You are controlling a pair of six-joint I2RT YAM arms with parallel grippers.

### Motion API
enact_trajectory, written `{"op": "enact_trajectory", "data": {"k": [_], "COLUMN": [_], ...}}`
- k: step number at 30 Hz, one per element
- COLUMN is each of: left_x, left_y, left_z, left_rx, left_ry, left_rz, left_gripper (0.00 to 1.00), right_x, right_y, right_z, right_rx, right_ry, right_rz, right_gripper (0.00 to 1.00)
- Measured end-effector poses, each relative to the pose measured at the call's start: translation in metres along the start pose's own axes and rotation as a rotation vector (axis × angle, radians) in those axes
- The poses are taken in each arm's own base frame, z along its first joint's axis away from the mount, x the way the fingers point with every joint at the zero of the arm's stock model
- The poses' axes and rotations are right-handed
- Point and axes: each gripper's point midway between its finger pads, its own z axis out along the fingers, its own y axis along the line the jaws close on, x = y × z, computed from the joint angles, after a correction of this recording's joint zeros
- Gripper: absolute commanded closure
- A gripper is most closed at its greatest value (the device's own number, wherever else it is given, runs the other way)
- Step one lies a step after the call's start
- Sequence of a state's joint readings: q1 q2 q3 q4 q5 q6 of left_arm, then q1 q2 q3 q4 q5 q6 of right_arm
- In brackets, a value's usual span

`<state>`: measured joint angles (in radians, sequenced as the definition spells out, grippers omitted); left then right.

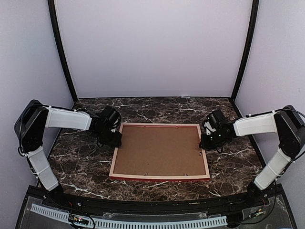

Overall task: Put the photo into the frame
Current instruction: Press the fastener onto the backboard.

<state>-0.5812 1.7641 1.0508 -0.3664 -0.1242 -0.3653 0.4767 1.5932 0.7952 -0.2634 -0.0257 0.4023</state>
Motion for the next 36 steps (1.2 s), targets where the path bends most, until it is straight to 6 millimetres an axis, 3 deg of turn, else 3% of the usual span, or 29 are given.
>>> {"op": "enact_trajectory", "data": {"k": [20, 36], "left_x": [-0.017, -0.026], "left_y": [-0.014, 0.001], "left_z": [0.008, -0.003], "left_rx": [0.069, -0.019], "left_ry": [-0.082, -0.127], "left_rz": [0.049, 0.055], "left_gripper": [0.35, 0.32], "right_x": [-0.001, -0.005], "right_y": [-0.001, 0.001], "right_z": [0.001, 0.003], "right_rx": [0.000, -0.013], "right_ry": [-0.003, -0.017], "right_rz": [0.003, 0.002], "right_gripper": [0.77, 0.77]}}
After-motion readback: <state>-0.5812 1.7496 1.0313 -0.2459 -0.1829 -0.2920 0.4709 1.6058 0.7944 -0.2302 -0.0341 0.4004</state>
